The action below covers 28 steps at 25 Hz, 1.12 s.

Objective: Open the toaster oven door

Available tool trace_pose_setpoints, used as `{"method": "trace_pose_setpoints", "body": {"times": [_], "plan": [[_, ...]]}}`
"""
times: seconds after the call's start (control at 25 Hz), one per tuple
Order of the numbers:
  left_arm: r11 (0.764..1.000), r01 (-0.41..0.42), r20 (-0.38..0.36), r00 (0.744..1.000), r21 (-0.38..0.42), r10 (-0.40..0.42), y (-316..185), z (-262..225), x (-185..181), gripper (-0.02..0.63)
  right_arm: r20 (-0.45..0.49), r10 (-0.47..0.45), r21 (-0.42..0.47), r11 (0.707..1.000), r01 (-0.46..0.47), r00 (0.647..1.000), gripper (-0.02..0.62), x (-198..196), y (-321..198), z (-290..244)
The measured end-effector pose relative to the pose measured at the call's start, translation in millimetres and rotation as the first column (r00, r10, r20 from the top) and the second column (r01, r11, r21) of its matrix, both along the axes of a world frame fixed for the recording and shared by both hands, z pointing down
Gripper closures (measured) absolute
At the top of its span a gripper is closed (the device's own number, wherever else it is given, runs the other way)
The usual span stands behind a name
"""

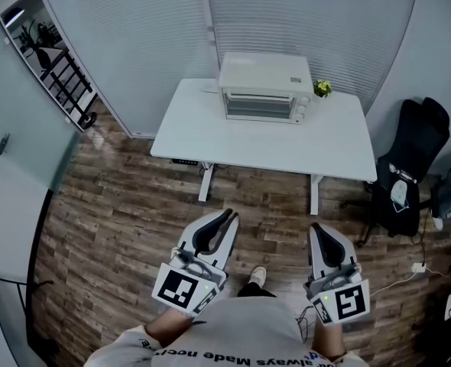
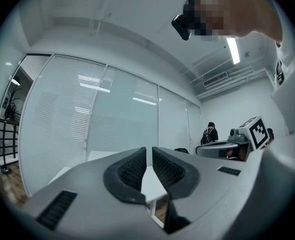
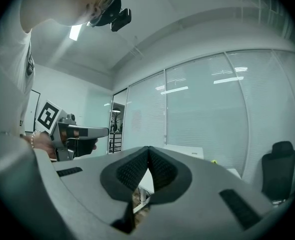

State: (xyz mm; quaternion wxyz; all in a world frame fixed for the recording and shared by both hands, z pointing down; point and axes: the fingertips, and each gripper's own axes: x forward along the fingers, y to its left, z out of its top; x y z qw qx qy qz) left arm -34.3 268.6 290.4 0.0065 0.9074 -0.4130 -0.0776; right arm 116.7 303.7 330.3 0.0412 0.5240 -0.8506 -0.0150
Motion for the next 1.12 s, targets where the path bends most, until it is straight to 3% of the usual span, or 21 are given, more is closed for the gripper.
{"method": "trace_pose_setpoints", "body": {"times": [0.44, 0.84, 1.12], "plan": [[0.999, 0.02, 0.004, 1.0, -0.028, -0.02, -74, 7, 46, 0.552, 0.006, -0.037, -0.027, 0.999, 0.038, 0.999, 0.588, 42, -77, 8], [0.998, 0.03, 0.0, 1.0, -0.047, -0.03, -145, 22, 49, 0.552, 0.004, -0.045, -0.046, 0.998, 0.045, 0.999, 0.588, 44, -147, 21], [0.999, 0.03, -0.011, 0.999, -0.016, -0.03, -216, 7, 40, 0.552, -0.024, -0.057, -0.025, 0.998, 0.057, 0.998, 0.588, 31, -218, 6]]}}
